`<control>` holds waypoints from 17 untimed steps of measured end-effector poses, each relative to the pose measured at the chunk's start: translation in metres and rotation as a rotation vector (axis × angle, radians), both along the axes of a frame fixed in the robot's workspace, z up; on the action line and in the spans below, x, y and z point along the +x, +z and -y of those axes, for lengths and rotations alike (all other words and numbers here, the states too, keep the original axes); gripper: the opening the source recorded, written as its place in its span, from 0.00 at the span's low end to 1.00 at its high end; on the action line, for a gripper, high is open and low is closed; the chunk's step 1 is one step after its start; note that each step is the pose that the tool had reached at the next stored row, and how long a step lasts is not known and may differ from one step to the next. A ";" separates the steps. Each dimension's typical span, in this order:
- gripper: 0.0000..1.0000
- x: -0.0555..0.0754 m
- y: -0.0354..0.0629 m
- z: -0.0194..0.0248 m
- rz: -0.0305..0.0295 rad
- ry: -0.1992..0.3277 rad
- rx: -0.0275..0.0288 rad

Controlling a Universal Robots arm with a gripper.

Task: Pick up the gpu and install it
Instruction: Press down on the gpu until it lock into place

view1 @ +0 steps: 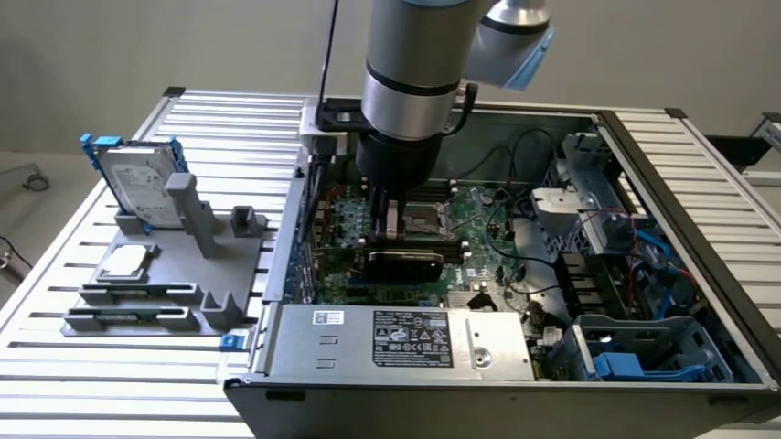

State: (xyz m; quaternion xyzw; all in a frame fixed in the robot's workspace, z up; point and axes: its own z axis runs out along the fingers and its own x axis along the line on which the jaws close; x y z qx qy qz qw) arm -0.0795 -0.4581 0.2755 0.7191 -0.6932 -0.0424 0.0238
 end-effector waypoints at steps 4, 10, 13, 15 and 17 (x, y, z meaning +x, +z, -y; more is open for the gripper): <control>0.11 0.000 -0.0017 -0.0003 -0.0001 0.000 -0.0002; 0.11 0.000 -0.0033 -0.0005 0.0000 0.000 0.0000; 0.11 0.000 -0.0041 -0.0005 0.0000 0.000 -0.0001; 0.11 0.000 -0.0046 -0.0005 0.0000 0.000 -0.0001; 0.11 0.000 -0.0052 -0.0006 -0.0001 0.000 -0.0001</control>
